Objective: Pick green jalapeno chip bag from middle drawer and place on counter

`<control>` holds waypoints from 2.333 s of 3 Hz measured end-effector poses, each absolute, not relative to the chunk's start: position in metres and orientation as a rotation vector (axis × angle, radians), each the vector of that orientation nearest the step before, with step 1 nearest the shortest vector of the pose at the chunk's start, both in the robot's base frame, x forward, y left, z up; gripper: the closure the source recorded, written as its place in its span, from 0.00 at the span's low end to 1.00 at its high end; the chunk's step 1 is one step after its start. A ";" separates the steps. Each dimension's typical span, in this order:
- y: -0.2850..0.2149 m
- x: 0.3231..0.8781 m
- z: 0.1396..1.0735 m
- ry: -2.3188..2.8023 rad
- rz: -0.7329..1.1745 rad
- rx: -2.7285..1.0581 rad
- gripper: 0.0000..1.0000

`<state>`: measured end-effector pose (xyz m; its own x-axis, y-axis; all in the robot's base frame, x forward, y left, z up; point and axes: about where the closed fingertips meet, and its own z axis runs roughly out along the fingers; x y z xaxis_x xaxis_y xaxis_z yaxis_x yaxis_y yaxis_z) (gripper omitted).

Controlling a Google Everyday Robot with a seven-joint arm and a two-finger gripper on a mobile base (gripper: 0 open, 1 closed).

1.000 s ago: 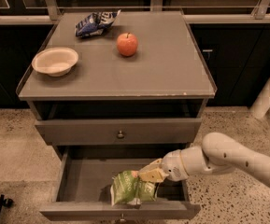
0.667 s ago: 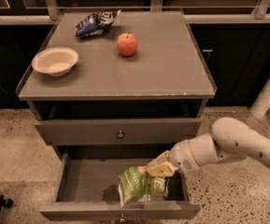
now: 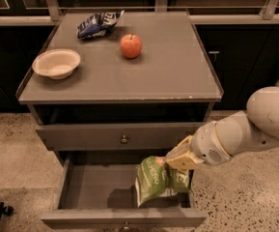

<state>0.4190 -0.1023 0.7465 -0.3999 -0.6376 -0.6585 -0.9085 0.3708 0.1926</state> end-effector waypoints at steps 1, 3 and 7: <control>-0.102 0.419 0.746 2.155 0.749 -1.334 1.00; -0.118 0.436 0.790 2.057 0.667 -1.322 1.00; -0.138 0.517 0.960 1.897 0.370 -1.417 1.00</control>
Offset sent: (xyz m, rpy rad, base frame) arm 0.0101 -0.0054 0.0136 0.0804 -0.0644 -0.0061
